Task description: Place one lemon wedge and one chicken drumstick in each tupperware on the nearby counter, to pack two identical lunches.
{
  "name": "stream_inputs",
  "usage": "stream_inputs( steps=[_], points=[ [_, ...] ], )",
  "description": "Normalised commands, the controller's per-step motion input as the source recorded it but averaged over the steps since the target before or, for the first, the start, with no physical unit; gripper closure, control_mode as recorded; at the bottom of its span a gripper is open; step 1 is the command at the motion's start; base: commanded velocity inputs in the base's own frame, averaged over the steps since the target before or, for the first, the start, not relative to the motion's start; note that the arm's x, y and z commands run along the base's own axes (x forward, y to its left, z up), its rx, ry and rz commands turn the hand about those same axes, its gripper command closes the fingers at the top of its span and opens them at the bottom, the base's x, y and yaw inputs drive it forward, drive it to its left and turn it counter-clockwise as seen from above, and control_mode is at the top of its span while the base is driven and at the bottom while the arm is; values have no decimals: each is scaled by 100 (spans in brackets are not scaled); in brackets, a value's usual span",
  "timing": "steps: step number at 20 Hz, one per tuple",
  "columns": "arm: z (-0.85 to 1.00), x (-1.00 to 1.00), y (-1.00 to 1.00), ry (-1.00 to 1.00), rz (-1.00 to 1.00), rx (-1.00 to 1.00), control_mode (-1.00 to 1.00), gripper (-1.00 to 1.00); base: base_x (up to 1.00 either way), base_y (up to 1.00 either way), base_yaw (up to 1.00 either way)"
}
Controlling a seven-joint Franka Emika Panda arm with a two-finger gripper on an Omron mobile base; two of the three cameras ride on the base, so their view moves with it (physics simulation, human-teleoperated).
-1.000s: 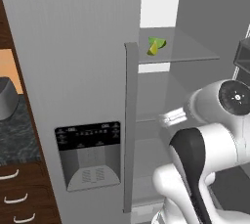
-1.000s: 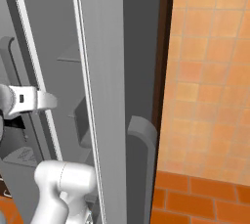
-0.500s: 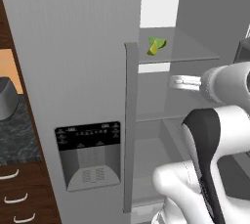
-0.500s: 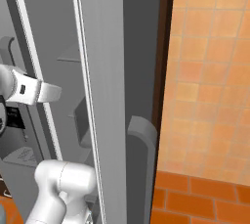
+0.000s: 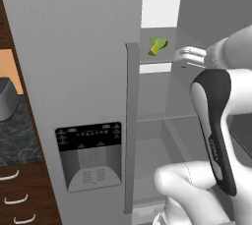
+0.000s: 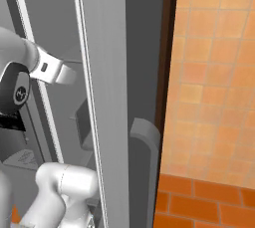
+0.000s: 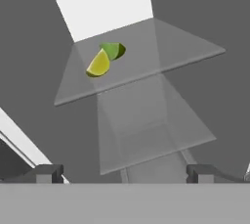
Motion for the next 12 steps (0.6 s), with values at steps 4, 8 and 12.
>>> stream_inputs(
  steps=[4, 8, 12],
  points=[
    [0, 69, 0, 7, 10, 0, -100, -100, 0, 0, 0],
    [0, 64, 0, 0, 18, 0, -100, -100, 0, 0, 0],
    [0, 67, 0, 0, 21, 0, -100, -100, 0, 0, 0]
  ],
)
